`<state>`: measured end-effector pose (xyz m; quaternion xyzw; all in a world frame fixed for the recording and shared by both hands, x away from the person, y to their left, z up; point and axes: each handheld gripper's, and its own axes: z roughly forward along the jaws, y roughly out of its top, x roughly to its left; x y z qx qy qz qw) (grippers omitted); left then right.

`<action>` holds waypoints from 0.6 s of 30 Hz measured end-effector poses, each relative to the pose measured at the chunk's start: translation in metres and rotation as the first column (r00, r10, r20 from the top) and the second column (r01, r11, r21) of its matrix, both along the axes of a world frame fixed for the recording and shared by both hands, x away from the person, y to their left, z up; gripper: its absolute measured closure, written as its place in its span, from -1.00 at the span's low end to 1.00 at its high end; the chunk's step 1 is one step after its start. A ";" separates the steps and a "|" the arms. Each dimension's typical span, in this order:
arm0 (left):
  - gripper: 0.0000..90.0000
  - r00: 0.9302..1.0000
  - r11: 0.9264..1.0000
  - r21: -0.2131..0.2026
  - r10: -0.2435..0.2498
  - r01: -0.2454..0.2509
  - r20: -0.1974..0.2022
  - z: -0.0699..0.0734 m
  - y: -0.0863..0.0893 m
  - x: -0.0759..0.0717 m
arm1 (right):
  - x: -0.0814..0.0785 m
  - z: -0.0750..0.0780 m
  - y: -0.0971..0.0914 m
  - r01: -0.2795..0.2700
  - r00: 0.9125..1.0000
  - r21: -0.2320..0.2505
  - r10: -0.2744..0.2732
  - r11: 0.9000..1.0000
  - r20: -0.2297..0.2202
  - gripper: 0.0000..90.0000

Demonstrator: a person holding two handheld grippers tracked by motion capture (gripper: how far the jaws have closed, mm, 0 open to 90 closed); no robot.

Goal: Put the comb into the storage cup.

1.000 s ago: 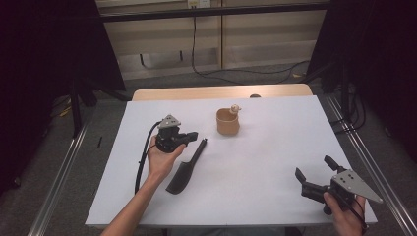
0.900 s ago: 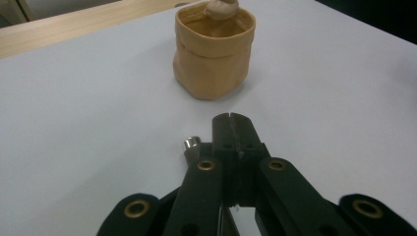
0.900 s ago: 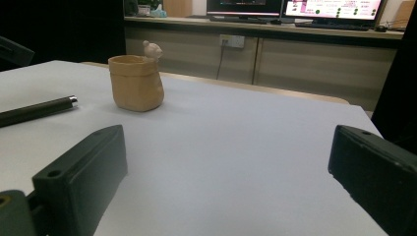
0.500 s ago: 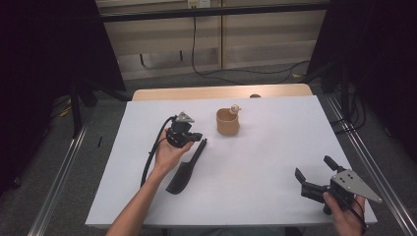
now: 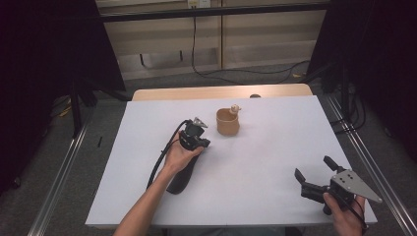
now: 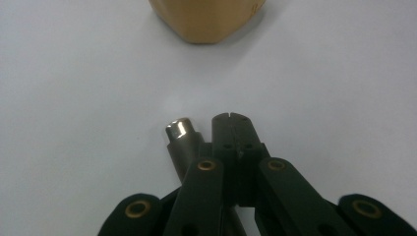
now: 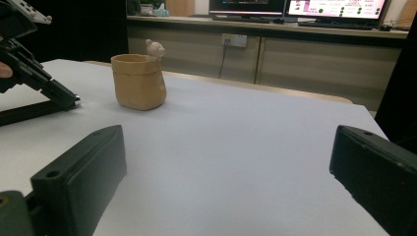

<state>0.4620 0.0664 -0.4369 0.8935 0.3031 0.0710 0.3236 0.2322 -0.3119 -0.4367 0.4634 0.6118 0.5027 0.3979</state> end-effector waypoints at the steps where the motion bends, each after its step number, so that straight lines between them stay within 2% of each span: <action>1: 1.00 1.000 1.000 0.006 0.003 -0.003 0.002 -0.001 0.001 0.000 | 0.000 0.000 0.000 0.001 1.000 0.003 -0.001 1.000 0.001 -0.99; 18: 1.00 0.999 0.999 0.018 0.038 -0.038 -0.015 -0.005 0.019 0.006 | 0.000 0.000 0.000 -0.001 1.000 0.002 0.001 1.000 -0.001 -0.99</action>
